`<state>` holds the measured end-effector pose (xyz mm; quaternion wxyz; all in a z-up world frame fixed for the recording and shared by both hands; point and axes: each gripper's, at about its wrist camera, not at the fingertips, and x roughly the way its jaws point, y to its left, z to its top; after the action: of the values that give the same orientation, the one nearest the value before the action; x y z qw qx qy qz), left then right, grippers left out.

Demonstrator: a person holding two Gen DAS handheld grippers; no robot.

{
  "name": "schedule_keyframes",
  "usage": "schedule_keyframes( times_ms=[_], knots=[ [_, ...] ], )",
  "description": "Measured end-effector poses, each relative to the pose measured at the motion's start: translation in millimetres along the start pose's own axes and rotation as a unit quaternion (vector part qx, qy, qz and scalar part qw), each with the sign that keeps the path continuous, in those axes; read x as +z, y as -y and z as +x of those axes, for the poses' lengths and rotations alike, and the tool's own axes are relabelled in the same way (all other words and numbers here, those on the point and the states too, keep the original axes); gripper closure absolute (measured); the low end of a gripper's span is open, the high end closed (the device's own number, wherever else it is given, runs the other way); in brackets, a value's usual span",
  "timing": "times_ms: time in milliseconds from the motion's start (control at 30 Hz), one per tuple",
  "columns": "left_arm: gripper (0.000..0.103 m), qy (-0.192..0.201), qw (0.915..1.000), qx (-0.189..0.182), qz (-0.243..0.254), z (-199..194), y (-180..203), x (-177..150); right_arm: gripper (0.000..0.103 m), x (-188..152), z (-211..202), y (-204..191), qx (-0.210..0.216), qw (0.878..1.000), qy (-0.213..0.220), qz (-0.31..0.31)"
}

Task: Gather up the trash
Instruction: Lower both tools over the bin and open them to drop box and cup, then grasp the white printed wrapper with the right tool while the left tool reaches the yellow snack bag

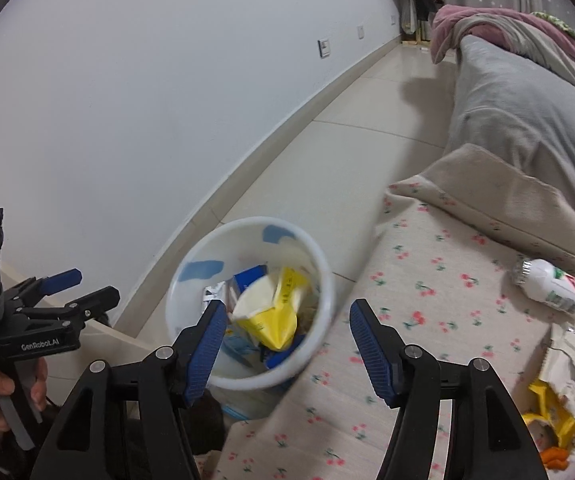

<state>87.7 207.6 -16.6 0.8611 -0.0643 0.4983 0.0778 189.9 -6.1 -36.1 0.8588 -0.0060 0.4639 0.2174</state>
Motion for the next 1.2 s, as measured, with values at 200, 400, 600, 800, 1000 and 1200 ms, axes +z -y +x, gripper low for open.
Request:
schedule_keyframes(
  times_ms=[200,400,600,800,1000,1200],
  knots=[
    [0.005,0.000,0.9998,-0.012,0.013,-2,18,1,0.035,-12,-31,25,-0.026,1.000,0.009,0.013],
    [0.005,-0.006,0.9992,-0.032,0.022,-4,42,0,0.032,-27,-62,68,-0.060,0.997,0.015,0.042],
    [0.005,-0.009,0.9982,-0.046,0.035,-6,68,1,0.027,-41,-92,114,-0.094,0.992,0.017,0.082],
    [0.005,-0.013,0.9972,-0.054,0.050,-4,92,0,0.025,-56,-104,159,-0.118,0.986,0.001,0.122],
    [0.005,-0.018,0.9964,-0.056,0.061,-2,109,-1,0.025,-59,-95,187,-0.127,0.982,-0.020,0.141],
    [0.005,-0.025,0.9961,-0.056,0.063,2,118,-1,0.025,-54,-72,193,-0.138,0.984,-0.061,0.094]
  ],
)
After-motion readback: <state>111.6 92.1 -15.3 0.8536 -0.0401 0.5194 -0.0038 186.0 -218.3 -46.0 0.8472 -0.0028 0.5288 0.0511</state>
